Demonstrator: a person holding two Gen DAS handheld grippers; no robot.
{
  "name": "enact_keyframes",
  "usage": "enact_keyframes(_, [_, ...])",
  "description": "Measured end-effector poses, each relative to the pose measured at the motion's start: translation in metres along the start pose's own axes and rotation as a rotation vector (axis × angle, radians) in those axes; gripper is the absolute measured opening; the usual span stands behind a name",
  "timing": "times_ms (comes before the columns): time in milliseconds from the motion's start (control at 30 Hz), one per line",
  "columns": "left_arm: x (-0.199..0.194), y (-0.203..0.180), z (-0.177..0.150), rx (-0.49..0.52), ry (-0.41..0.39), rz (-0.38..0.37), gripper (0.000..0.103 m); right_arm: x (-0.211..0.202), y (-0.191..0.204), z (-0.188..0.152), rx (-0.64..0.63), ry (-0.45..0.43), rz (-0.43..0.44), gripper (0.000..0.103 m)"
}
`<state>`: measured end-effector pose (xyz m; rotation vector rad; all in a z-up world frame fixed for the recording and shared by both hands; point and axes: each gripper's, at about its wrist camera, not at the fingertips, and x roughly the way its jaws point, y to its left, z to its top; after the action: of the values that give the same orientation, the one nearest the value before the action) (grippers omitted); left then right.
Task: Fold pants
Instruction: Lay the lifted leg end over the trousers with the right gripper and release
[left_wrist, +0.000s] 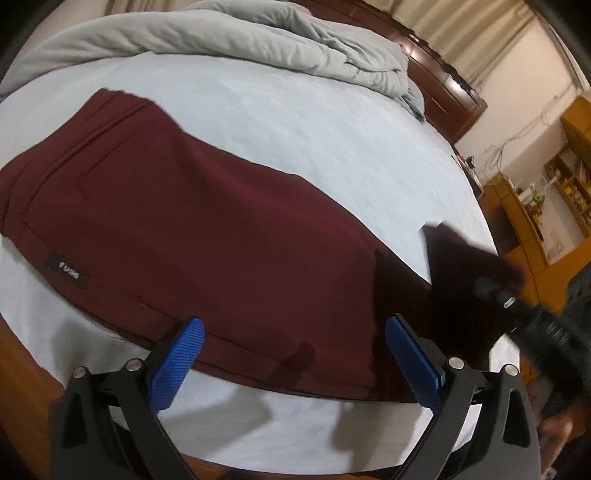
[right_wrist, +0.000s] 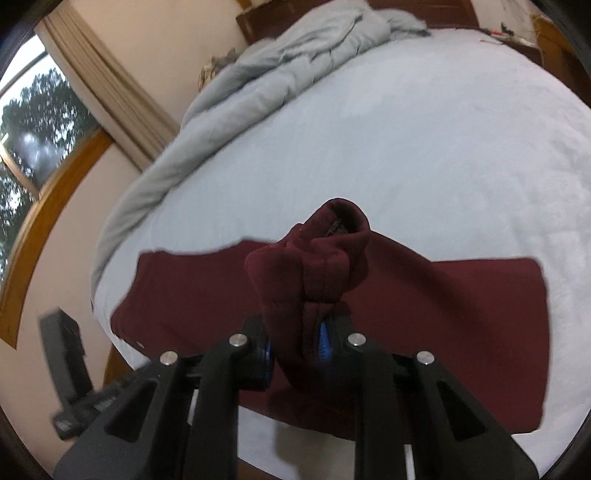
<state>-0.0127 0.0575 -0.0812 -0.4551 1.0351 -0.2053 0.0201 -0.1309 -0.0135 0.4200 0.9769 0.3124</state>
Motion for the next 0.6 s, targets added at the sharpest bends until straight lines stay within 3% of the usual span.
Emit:
enact_keyframes(200, [0.002,0.009,0.002,-0.028,0.006,-0.017,0.099,0.044,0.011,-0.037,-0.059,0.112,0.001,0.019])
enact_keyframes(300, [0.002,0.009,0.003,-0.022,0.014,-0.029,0.099,0.06,0.013,-0.05,-0.093,0.14,-0.007,0.025])
enact_keyframes(333, [0.003,0.008,0.003,-0.019,0.019,-0.033,0.099,0.062,0.012,-0.052,-0.096,0.147,0.009,0.034])
enact_keyframes(367, [0.004,0.007,0.004,-0.017,0.024,-0.038,0.099,0.062,0.011,-0.054,-0.085,0.156,0.053,0.051])
enact_keyframes(433, [0.007,0.001,0.006,-0.016,0.041,-0.053,0.099,0.058,0.01,-0.055,-0.047,0.186,0.205,0.072])
enact_keyframes(533, [0.011,-0.007,0.007,-0.018,0.062,-0.083,0.099,0.038,0.007,-0.053,-0.037,0.193,0.328,0.072])
enact_keyframes(600, [0.016,-0.017,0.009,-0.019,0.076,-0.106,0.099,0.012,-0.007,-0.05,-0.025,0.169,0.335,0.072])
